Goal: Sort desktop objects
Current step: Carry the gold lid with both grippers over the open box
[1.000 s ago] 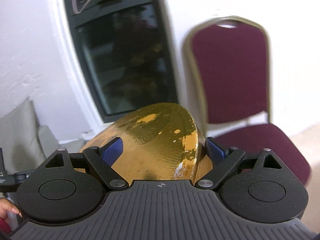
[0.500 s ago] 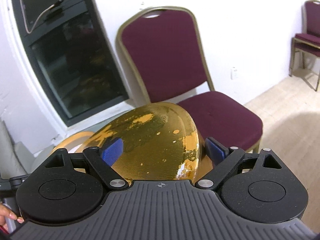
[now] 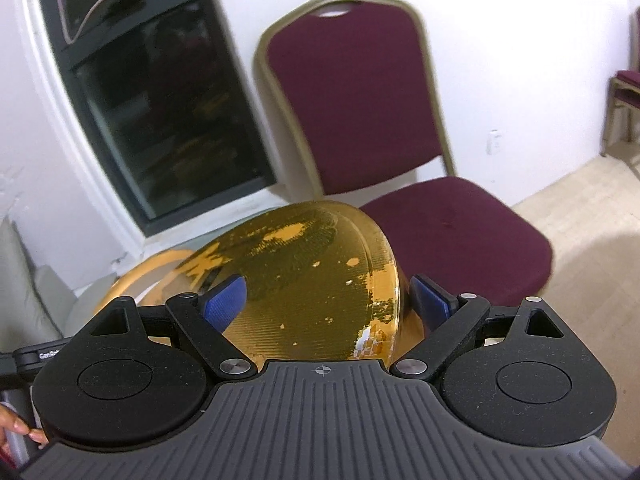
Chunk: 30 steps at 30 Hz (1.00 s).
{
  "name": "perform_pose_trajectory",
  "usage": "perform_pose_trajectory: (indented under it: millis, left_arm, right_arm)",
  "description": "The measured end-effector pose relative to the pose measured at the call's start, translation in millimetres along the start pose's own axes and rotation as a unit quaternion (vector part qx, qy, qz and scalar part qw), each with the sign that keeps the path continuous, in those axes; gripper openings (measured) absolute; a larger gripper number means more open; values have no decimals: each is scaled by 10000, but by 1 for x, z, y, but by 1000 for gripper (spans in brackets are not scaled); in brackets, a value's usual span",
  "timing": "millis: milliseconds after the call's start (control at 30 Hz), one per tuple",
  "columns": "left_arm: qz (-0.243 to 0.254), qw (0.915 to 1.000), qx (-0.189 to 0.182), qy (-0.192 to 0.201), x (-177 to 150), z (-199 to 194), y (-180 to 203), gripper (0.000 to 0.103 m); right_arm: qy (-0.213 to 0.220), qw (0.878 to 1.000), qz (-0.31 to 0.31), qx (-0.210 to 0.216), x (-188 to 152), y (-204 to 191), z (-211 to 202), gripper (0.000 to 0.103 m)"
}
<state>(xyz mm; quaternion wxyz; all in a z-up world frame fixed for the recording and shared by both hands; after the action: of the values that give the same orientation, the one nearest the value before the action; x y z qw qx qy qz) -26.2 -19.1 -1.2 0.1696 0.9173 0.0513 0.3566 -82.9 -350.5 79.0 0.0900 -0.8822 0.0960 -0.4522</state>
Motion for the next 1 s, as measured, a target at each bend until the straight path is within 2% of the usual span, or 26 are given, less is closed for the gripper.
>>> perform_pose_trajectory:
  millis: [233,367,567,833,1000]
  left_arm:
    - [-167,9958,674,601,18,-19,-47,101]
    - [-285,9885,1100,1000,26,-31,-69,101]
    - [-308,9724,1724,1544,42,-44,-87,100]
    - [-456,9555,2204,1905,65,-34,-107,101]
    - [-404,9508,2384,1937,74,-20,-112,101]
  right_arm:
    - [-290,9970,-449,567,13,-58,57,93]
    - [-348,9940,-624,825,20,-93,90,93]
    - [-364,9902,-725,1137,30,-136,136,93]
    - [-236,9876,-724,1370,36,-172,190,93]
    - [-336,9881,-580,1381,39,-177,218,92]
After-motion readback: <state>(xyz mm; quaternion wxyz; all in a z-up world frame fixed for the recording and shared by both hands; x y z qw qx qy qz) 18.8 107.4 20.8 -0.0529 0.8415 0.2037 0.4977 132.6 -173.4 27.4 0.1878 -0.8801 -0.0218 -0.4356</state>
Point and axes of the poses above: each gripper's, at about its wrist camera, not at the fingertips, and z roughly the way its jaws point, y to its right, x to its top, the point moved 2 cm from there along z, roughly the way its jaws point
